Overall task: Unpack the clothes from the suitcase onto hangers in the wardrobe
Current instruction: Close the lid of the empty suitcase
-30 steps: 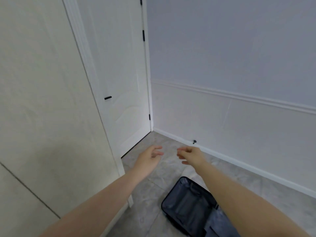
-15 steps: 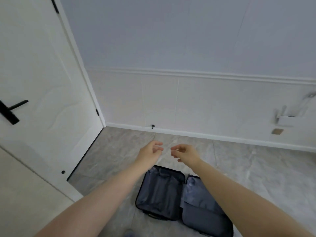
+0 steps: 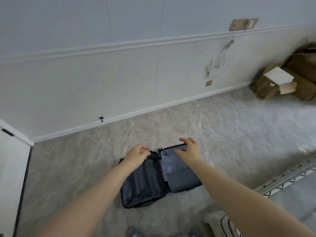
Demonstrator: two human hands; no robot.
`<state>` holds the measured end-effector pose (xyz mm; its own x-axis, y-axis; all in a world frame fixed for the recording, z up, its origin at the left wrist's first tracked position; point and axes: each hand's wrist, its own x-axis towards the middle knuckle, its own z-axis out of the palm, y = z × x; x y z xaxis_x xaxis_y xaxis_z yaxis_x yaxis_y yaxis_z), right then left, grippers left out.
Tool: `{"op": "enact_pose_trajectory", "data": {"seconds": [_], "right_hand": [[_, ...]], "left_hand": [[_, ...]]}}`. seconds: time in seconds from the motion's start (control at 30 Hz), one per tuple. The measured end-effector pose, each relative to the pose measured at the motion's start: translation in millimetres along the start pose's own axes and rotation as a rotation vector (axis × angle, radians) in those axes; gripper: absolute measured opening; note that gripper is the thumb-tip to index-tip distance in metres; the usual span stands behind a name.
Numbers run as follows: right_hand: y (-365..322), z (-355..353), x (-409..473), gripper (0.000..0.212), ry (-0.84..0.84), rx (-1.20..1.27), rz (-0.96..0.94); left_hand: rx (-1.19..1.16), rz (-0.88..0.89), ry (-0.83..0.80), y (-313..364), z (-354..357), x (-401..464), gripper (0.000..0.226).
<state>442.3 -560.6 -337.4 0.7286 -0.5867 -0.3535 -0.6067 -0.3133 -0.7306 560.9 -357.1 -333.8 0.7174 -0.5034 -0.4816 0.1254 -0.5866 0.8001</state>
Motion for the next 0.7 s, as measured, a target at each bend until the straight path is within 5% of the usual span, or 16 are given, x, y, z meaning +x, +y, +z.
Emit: {"op": "enact_pose_trajectory", "data": {"seconds": [0.7], "right_hand": [[271,113,104,0.069,-0.084,0.032,0.546]], "left_hand": [[-0.093,-0.244,-0.157,-195,185,162,0.027]]}}
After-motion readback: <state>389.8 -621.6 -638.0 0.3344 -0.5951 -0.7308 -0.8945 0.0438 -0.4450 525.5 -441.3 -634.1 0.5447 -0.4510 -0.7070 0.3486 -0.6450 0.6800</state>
